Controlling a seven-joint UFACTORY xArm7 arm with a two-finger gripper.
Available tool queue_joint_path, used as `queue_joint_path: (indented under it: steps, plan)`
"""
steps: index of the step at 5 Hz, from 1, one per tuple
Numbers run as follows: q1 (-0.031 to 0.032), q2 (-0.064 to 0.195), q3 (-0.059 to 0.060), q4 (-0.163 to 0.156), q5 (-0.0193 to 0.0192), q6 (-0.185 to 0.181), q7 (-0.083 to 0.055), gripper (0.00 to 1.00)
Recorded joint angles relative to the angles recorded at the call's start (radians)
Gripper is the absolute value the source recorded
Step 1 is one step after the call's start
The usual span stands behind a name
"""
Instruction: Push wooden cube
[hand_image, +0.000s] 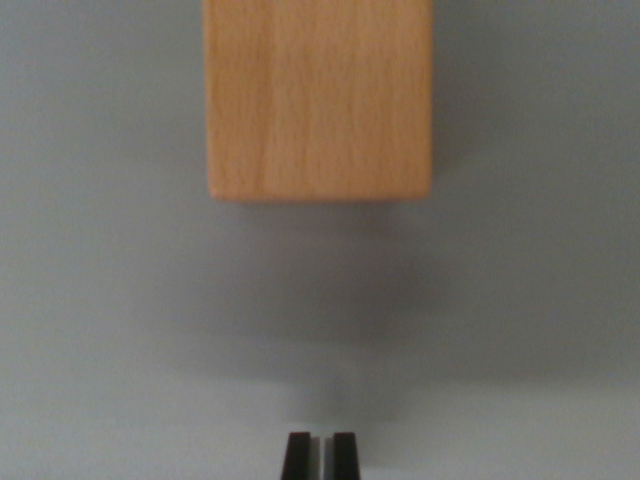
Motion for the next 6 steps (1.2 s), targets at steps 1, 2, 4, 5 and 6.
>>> queue_joint_path:
  steps: [1,2,4,5,6]
  plan:
    - [0.0003,0.02,0.0,0.028,0.0008,0.008,0.0,1.0]
    - [0.0003,0.02,0.0,0.028,0.0008,0.008,0.0,1.0]
    - [0.0006,0.045,0.0,0.063,0.0018,0.018,-0.001,1.0]
    - [0.001,0.075,0.001,0.105,0.003,0.03,-0.001,1.0]
    - [0.001,0.075,0.001,0.105,0.003,0.03,-0.001,1.0]
